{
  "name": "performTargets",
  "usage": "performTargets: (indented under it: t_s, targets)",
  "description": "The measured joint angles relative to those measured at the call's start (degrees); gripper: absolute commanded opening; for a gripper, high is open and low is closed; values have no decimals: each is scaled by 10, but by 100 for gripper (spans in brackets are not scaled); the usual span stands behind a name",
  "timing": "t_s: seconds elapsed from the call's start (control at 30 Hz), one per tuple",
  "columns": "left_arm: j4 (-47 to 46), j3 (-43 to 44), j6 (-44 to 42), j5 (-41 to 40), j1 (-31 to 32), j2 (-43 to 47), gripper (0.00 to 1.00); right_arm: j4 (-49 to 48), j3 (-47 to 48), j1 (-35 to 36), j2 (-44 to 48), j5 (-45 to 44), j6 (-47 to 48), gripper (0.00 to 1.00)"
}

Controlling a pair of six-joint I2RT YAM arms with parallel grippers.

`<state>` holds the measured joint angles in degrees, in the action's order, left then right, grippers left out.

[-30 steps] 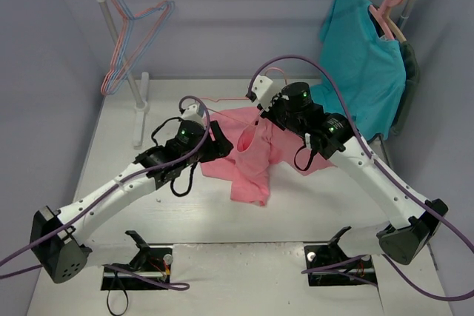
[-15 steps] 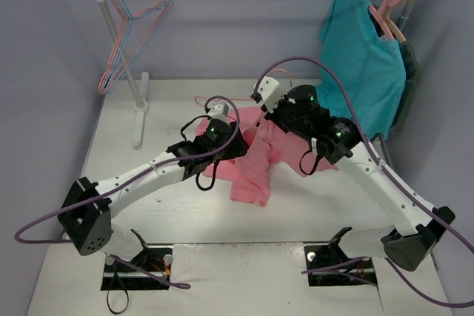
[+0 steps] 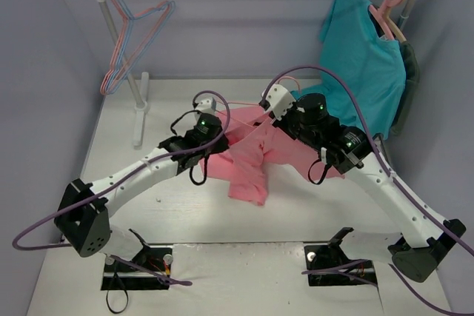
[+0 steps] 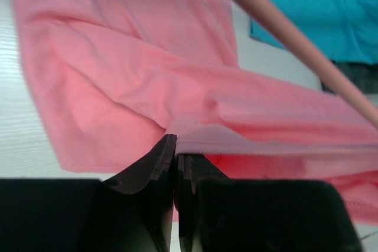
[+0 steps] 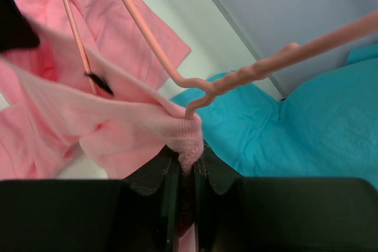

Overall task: Place the t-shirt on the hanger
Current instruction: Place tshirt on hanger

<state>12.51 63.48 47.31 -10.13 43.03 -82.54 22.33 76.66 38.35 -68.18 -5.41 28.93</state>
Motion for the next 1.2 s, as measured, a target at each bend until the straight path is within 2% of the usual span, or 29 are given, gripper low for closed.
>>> performTargets:
  t_s: [0.27, 0.63, 0.83, 1.0, 1.1, 1.2]
  targets:
    - [53, 44, -36, 40, -124, 33, 6, 11, -16, 0, 18, -2, 13, 0]
    - [180, 228, -112, 90, -192, -13, 6, 10, -19, 1, 19, 3, 33, 0]
    - [242, 305, -146, 99, -183, -28, 6, 2, -19, 1, 14, 2, 34, 0]
    - [290, 325, -163, 52, -123, -28, 6, -8, 31, 11, -47, -13, 30, 0]
    - [313, 346, -169, 24, -88, -30, 10, -22, 64, 22, -89, -21, 30, 0]
    - [331, 380, -173, 6, -78, -35, 13, -41, 75, 30, -105, -15, 30, 0]
